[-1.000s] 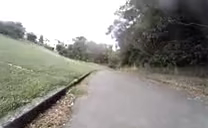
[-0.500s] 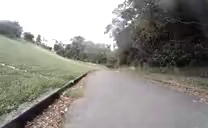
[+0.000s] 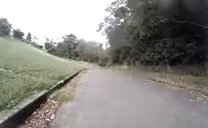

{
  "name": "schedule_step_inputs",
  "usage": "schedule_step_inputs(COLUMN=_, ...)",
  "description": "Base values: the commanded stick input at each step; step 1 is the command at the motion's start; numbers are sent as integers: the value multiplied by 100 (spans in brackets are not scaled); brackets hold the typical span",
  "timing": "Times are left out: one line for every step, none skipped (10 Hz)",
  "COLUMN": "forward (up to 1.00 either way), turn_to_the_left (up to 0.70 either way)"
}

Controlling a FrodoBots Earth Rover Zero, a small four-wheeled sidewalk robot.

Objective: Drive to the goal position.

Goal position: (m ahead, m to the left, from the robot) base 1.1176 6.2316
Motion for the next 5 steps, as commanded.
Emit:
schedule_step_inputs(forward=50, turn_to_the_left=0)
schedule_step_inputs(forward=50, turn_to_the_left=0)
schedule_step_inputs(forward=50, turn_to_the_left=0)
schedule_step_inputs(forward=50, turn_to_the_left=0)
schedule_step_inputs(forward=50, turn_to_the_left=0)
